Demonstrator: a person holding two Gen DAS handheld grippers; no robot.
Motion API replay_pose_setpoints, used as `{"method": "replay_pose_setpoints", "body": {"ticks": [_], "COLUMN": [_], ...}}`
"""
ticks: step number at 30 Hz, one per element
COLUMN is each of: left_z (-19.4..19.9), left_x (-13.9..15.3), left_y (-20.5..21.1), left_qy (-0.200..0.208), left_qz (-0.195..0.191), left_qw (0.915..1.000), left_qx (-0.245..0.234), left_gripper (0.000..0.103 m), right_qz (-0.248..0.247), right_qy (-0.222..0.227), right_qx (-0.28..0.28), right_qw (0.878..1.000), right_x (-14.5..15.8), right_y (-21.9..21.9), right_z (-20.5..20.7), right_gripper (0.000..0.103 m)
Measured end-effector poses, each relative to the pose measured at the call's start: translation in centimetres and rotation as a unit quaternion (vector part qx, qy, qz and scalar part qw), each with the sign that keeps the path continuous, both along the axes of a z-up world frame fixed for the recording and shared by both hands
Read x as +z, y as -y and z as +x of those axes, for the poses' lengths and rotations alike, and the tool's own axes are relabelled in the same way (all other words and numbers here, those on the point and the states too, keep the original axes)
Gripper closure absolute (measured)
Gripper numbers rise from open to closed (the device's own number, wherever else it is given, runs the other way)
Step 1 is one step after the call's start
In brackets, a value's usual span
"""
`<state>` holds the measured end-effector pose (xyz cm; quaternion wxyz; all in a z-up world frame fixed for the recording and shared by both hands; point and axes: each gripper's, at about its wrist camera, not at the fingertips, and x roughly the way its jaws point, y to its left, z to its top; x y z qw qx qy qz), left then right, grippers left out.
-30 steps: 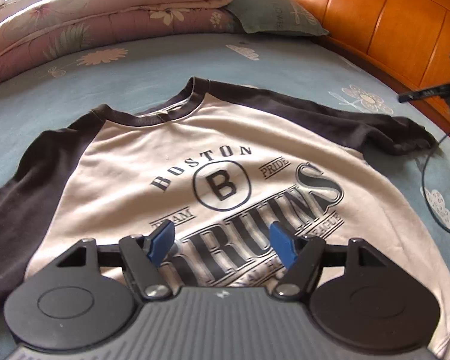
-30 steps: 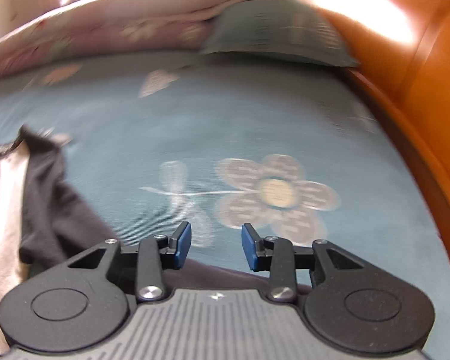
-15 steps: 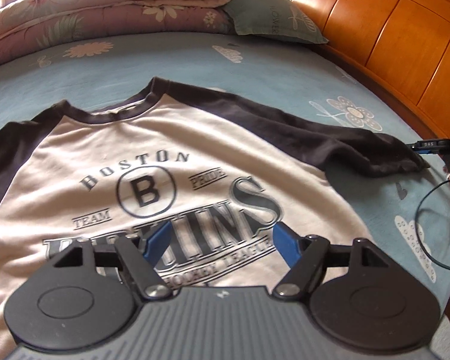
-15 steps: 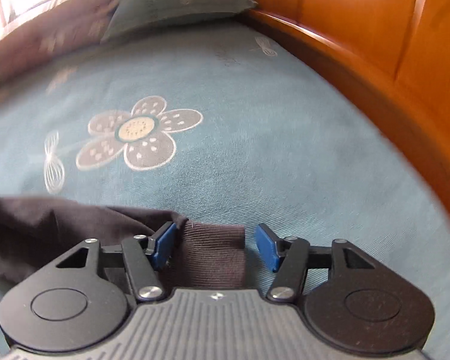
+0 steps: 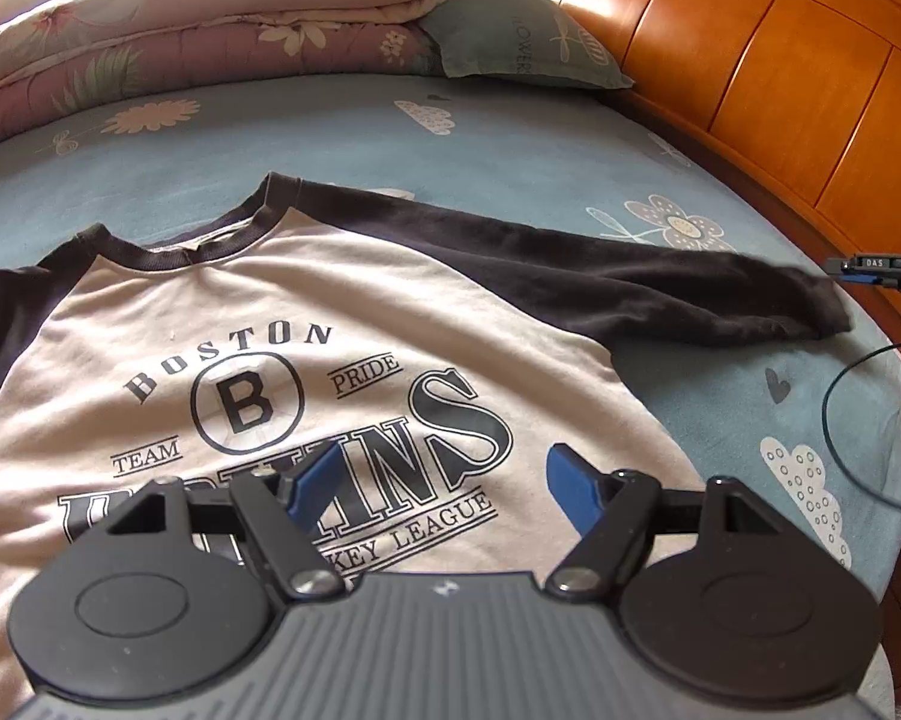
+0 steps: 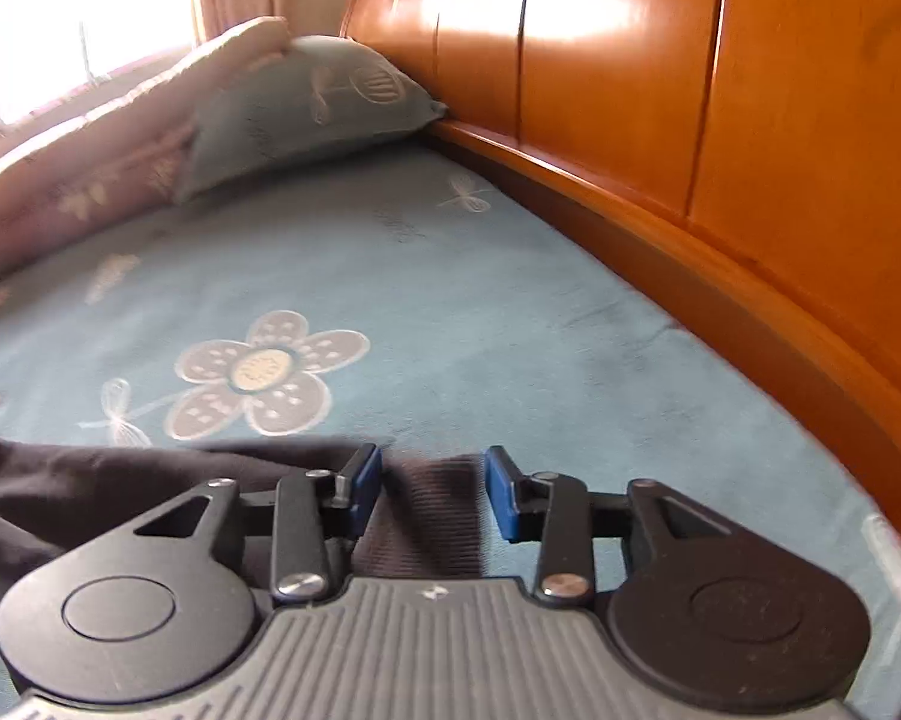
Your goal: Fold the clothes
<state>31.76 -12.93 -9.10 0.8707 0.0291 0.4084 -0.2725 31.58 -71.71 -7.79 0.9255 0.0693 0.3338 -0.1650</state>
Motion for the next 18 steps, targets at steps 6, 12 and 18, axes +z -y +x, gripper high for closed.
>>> {"method": "replay_pose_setpoints", "body": {"ticks": [6,12,18], "left_z": [0.1,0.3,0.4], "left_x": [-0.4,-1.1,-1.1], "left_y": [-0.2,-0.4,-1.1], "left_qy": [-0.004,-0.009,-0.008], "left_qz": [0.002,0.006,0.002], "left_qw": [1.0,0.9999,0.9999], "left_qx": [0.002,0.007,0.008], "left_gripper": [0.028,0.028,0.028], "right_qz": [0.003,0.013,0.023], "right_qy": [0.015,0.005,-0.023], "right_qx": [0.118,0.245,0.348], "right_qw": [0.993,0.969,0.937], "right_x": [0.9,-0.4,-2.7], "right_y": [-6.2,-14.5,-21.5], "right_z": [4.0,11.1,15.7], "right_gripper": [0.054,0.056,0.075]}}
